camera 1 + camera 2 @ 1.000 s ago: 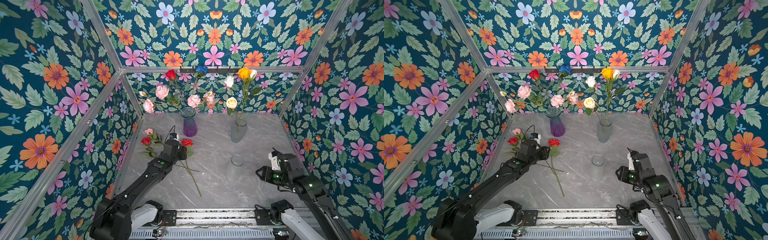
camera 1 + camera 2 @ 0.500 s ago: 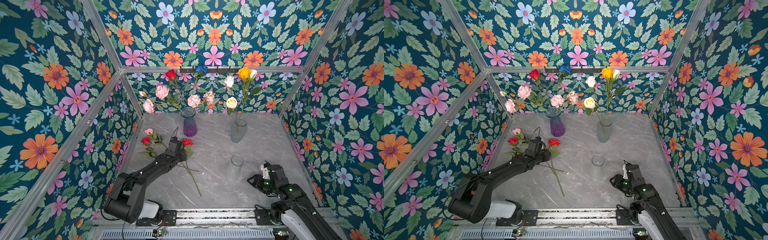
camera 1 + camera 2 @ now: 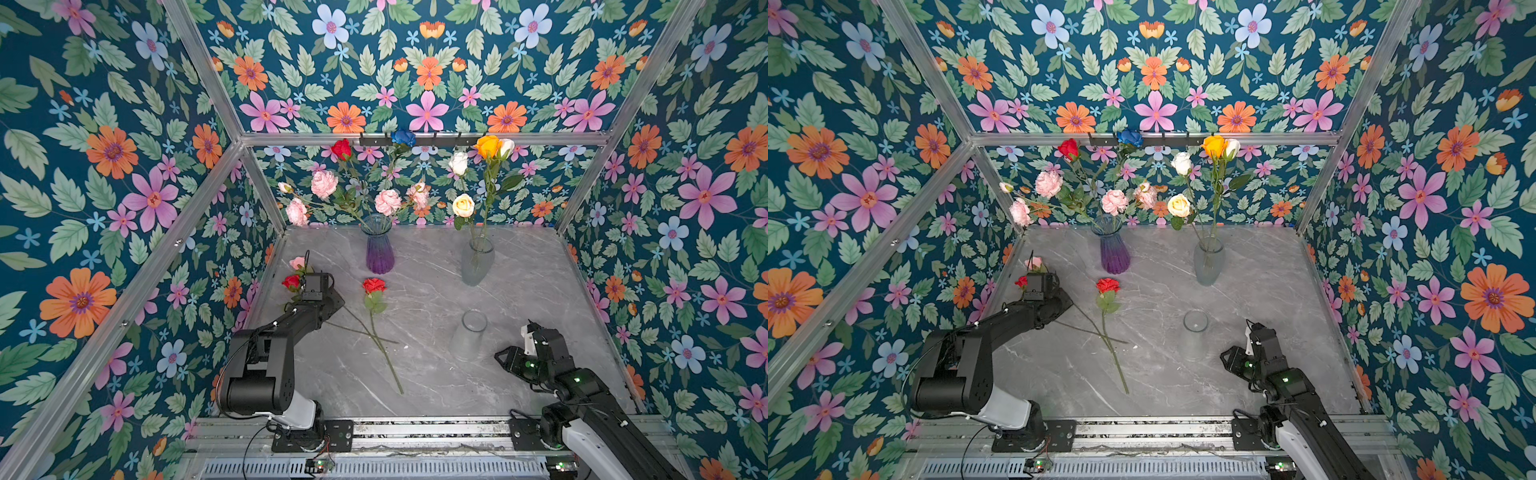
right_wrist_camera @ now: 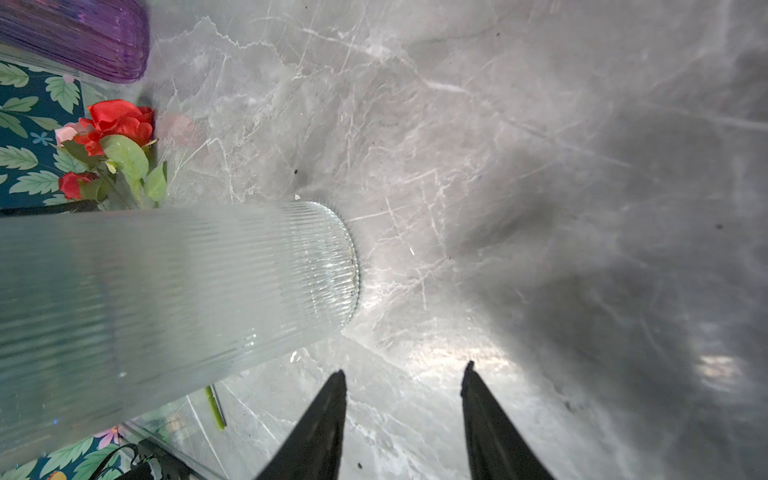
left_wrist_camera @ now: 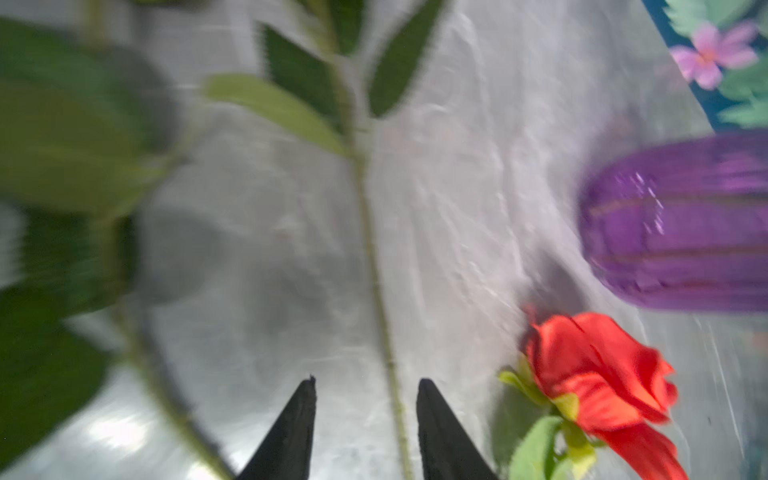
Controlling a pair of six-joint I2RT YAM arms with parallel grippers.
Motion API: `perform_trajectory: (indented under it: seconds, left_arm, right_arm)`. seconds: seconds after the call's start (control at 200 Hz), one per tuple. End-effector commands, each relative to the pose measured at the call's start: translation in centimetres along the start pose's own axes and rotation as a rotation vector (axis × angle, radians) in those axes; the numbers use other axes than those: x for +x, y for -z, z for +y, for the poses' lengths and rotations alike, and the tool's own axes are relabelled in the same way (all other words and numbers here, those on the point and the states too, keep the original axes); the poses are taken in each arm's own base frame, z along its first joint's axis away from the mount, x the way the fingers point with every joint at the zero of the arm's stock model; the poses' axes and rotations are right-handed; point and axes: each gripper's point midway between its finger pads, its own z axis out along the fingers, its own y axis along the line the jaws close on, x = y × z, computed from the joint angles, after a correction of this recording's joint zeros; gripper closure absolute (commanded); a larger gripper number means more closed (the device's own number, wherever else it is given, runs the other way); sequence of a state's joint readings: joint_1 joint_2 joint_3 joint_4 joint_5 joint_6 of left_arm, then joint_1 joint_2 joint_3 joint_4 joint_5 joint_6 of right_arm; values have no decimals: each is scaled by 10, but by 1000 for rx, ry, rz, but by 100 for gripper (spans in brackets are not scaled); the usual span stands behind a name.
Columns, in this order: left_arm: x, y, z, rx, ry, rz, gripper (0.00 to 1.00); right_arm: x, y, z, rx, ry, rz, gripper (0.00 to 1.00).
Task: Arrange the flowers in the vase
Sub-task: 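Lower the left gripper onto the red rose stem and close on it, then lift the red rose off the table with the left gripper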
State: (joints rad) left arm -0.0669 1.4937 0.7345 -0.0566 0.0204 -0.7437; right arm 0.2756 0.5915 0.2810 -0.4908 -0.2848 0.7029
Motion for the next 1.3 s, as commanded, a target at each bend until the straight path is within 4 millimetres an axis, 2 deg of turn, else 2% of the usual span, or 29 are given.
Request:
perform_trajectory:
  seconds: [0.0,0.1,0.245,0.32,0.45,0.655,0.78,0.985,1.1,1.175,1.29]
  left_arm:
    - [-4,18,30,-151,113,-43,52]
    - [-10,30,42,-240,150,-52,51]
    - [-11,35,64,-430,186,-14,63]
    - [-13,29,68,-486,173,7,65]
    - [-8,13,63,-491,171,62,65]
    - [11,-2,74,-530,215,112,66]
    - [15,-9,79,-546,221,121,67]
    - [17,-15,80,-549,219,125,77]
    - [14,-15,77,-526,231,117,88]
    - [12,-15,72,-492,238,114,100]
    - [3,-8,65,-429,263,87,100]
  right_arm:
    - [-6,0,2,-5,13,-31,53]
    - [-5,0,3,-12,13,-27,53]
    - [-5,-1,4,-21,17,-23,53]
    - [-5,-1,5,-25,17,-23,53]
    - [-5,-1,5,-25,17,-23,53]
    - [-5,-1,5,-24,17,-24,53]
    - [-6,-1,5,-21,14,-26,53]
    - [-6,-1,4,-19,15,-22,53]
    - [-5,-2,4,-16,13,-21,53]
    - [-5,-2,4,-14,14,-19,53]
    - [-6,-2,2,-4,12,-20,52]
